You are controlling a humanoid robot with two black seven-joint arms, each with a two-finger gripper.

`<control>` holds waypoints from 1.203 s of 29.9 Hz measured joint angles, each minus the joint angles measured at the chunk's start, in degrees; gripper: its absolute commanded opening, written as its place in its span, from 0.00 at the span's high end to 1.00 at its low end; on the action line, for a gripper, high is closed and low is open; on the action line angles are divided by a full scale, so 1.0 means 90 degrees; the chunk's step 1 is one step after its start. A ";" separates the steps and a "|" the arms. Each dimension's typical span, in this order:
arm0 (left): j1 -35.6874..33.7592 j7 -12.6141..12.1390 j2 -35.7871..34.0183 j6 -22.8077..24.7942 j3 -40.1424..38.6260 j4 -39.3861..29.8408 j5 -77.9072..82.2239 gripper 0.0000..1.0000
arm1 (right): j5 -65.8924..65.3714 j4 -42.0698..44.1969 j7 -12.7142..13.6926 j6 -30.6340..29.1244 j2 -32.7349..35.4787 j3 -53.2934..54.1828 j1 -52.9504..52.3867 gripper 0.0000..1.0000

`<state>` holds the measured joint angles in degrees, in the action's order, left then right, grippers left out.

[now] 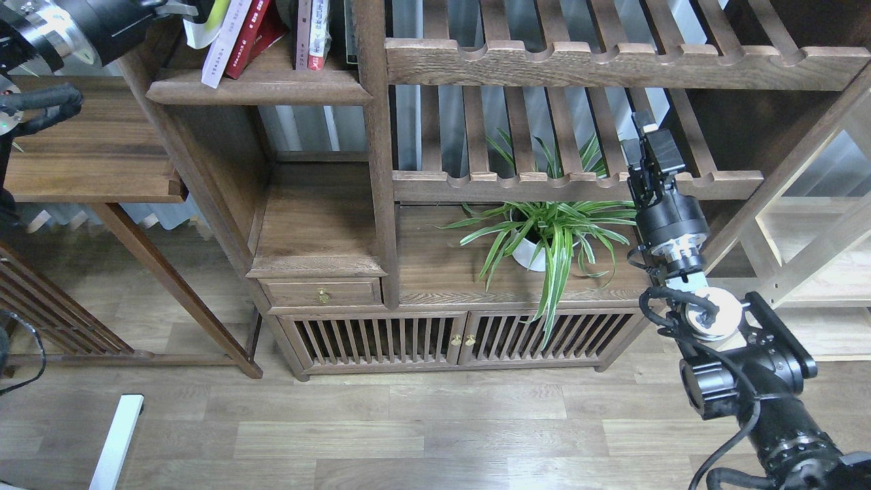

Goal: Organize books on shelf

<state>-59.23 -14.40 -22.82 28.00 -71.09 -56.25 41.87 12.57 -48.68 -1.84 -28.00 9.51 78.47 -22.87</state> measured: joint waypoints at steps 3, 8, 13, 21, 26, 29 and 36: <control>0.0000 0.0065 0.0021 0.0000 -0.0072 0.0220 0.0000 1.00 | 0.0005 -0.0030 0.0000 0.0000 -0.0010 -0.0037 0.0002 0.24; -0.0015 0.0108 0.0041 0.0000 -0.0252 0.0578 0.0000 1.00 | 0.0009 -0.0067 0.0008 0.0000 -0.0012 -0.0056 0.0003 0.24; -0.0105 0.0132 0.0070 0.0000 -0.0287 0.0858 0.0000 1.00 | 0.0010 -0.0087 0.0010 0.0000 -0.0012 -0.0057 0.0003 0.24; -0.0447 0.0140 0.0329 0.0000 -0.0102 0.1365 -0.0003 0.99 | 0.0010 -0.0094 0.0010 0.0000 0.0010 -0.0003 0.0003 0.24; -0.0522 0.0132 0.0450 0.0000 0.0021 0.1481 -0.0003 0.95 | 0.0010 -0.0099 0.0010 0.0000 0.0024 0.0024 0.0011 0.24; -0.0584 0.0115 0.0463 0.0000 0.0071 0.1512 0.0003 0.90 | 0.0010 -0.0099 0.0010 0.0000 0.0027 0.0029 0.0012 0.24; -0.0731 0.0099 0.0465 0.0000 0.0125 0.1730 0.0003 0.74 | 0.0010 -0.0099 0.0010 0.0000 0.0004 0.0032 0.0029 0.24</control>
<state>-65.81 -13.52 -18.63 28.00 -69.96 -40.69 41.89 12.66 -49.57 -1.75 -28.00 9.55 78.75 -22.61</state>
